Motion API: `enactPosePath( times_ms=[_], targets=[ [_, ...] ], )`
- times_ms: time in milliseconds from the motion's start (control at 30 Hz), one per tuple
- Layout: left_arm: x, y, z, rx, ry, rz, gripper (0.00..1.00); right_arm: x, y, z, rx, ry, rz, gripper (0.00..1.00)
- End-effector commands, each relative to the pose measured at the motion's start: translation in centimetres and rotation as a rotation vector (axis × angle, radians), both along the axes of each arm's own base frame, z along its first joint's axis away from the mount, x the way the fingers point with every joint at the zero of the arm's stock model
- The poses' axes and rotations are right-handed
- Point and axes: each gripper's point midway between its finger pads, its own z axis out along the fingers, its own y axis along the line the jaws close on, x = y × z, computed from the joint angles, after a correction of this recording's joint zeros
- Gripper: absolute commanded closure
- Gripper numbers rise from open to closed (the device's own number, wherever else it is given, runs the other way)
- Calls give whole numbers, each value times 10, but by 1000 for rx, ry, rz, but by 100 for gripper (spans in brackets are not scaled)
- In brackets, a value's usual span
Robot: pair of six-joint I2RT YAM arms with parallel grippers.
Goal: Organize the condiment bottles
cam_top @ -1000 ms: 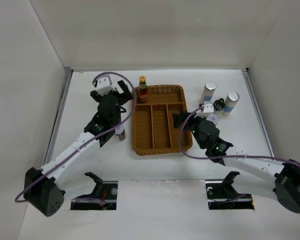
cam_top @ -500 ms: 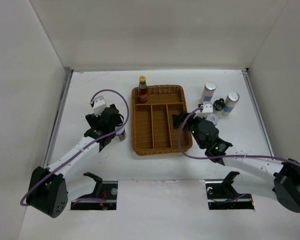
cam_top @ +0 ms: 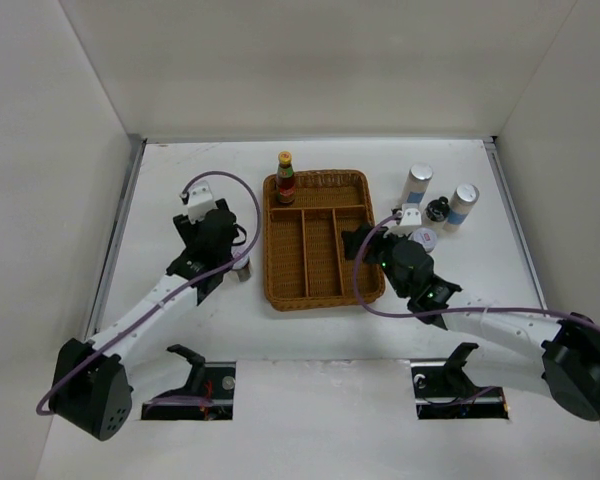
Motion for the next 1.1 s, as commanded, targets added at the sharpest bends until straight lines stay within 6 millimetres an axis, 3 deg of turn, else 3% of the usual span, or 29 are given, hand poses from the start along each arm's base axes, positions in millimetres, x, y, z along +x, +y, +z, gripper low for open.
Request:
enactPosePath(
  times_ms=[0, 67, 133, 267, 400, 567, 700, 800, 933, 1000, 1067],
  targets=[
    [21, -10, 117, -58, -341, 17, 68, 4, 6, 19, 53, -38, 8, 0],
    [27, -33, 134, -71, -370, -44, 68, 4, 6, 18, 52, -34, 9, 0],
    [34, -66, 136, -88, -368, -122, 68, 3, 5, 20, 51, -40, 5, 0],
    [47, -126, 126, -122, -337, -272, 68, 3, 2, 21, 61, -43, 2, 0],
    [61, -155, 110, -138, -316, -322, 68, 2, 2, 22, 62, -49, 1, 0],
    [73, -176, 90, -157, -283, -362, 68, 3, 2, 22, 60, -48, -1, 0],
    [81, -189, 58, -143, -223, -385, 65, 3, 1, 21, 61, -43, 0, 0],
    [82, -191, 30, -139, -179, -378, 58, 2, -1, 24, 65, -52, -6, 0],
    [77, -187, 16, -130, -157, -362, 39, 2, -5, 25, 69, -54, -15, 0],
    [74, -183, 23, -135, -172, -356, 20, 2, -5, 26, 73, -57, -15, 0],
    [69, -181, 41, -151, -200, -365, 9, 3, -4, 24, 72, -53, -15, 0]
  ],
)
